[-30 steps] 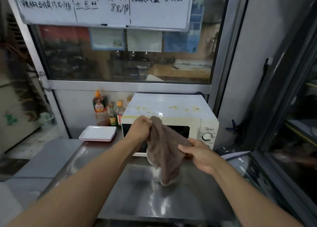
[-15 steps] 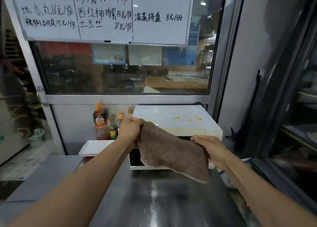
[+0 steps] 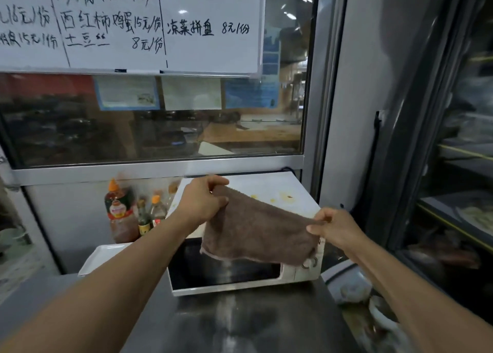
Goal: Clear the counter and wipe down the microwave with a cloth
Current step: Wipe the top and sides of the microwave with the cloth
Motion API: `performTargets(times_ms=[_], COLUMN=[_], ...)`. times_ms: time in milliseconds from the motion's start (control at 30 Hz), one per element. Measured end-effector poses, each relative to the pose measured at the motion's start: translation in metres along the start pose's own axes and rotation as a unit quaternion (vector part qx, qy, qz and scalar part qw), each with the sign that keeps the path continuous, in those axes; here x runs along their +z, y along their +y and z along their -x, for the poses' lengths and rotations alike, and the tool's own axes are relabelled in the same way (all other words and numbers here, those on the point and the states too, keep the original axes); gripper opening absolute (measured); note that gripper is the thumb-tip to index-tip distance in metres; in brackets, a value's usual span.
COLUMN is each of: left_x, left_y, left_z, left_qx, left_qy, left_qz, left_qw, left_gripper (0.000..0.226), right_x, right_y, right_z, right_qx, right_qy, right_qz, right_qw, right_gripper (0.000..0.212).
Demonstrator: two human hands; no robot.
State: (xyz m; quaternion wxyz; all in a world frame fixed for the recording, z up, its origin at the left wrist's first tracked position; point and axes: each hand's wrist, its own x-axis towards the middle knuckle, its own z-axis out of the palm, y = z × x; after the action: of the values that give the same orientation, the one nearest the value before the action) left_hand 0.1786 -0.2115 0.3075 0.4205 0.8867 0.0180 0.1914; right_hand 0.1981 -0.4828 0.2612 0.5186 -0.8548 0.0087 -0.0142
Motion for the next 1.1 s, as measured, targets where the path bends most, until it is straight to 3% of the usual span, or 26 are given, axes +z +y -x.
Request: performTargets(times_ms=[100, 200, 267, 367, 433, 567, 633, 733, 867, 967, 1033, 1100], left_x=[0.014, 0.029, 0.039, 0.063, 0.080, 0.104, 0.111, 0.119, 0.132, 0.141, 0.142, 0.139], left_y=[0.012, 0.020, 0.024, 0.033, 0.043, 0.055, 0.057, 0.059, 0.069, 0.076, 0.074, 0.066], left_z=[-0.017, -0.034, -0.045, -0.057, -0.061, -0.068, -0.071, -0.077, -0.083, -0.089, -0.094, -0.098], left_qx=[0.069, 0.048, 0.018, -0.043, -0.078, -0.110, -0.106, -0.097, -0.120, -0.134, -0.122, -0.115], left_qy=[0.021, 0.040, 0.026, -0.040, -0.087, -0.165, -0.173, -0.138, -0.115, -0.163, -0.176, -0.162], left_qz=[-0.245, -0.249, -0.211, -0.008, 0.123, 0.243, 0.261, 0.231, 0.269, 0.345, 0.280, 0.205], left_qw=[0.967, 0.966, 0.977, 0.998, 0.986, 0.950, 0.944, 0.958, 0.949, 0.915, 0.936, 0.958], left_gripper=[0.011, 0.020, 0.027, 0.031, 0.031, 0.022, 0.014, 0.027, 0.023, 0.017, 0.020, 0.019], right_x=[-0.014, -0.025, -0.029, -0.028, -0.023, -0.011, -0.013, -0.021, -0.029, -0.024, -0.023, -0.023], right_y=[-0.001, -0.002, -0.007, -0.019, -0.028, -0.039, -0.039, -0.035, -0.027, -0.018, -0.011, -0.001], right_z=[-0.030, -0.063, -0.081, -0.100, -0.109, -0.118, -0.120, -0.122, -0.119, -0.128, -0.140, -0.152], right_qx=[-0.014, -0.019, -0.023, 0.024, 0.046, 0.019, -0.018, -0.087, -0.171, -0.223, -0.233, -0.226], right_qy=[-0.006, 0.012, 0.019, -0.071, -0.138, -0.219, -0.253, -0.287, -0.247, -0.127, -0.029, -0.003], right_qz=[0.018, 0.054, 0.049, -0.162, -0.283, -0.365, -0.345, -0.224, -0.023, 0.043, 0.091, 0.122], right_qw=[1.000, 0.998, 0.998, 0.984, 0.948, 0.904, 0.904, 0.927, 0.953, 0.966, 0.968, 0.967], right_gripper=[0.014, 0.019, 0.022, 0.024, 0.024, 0.033, 0.040, 0.053, 0.066, 0.067, 0.062, 0.062])
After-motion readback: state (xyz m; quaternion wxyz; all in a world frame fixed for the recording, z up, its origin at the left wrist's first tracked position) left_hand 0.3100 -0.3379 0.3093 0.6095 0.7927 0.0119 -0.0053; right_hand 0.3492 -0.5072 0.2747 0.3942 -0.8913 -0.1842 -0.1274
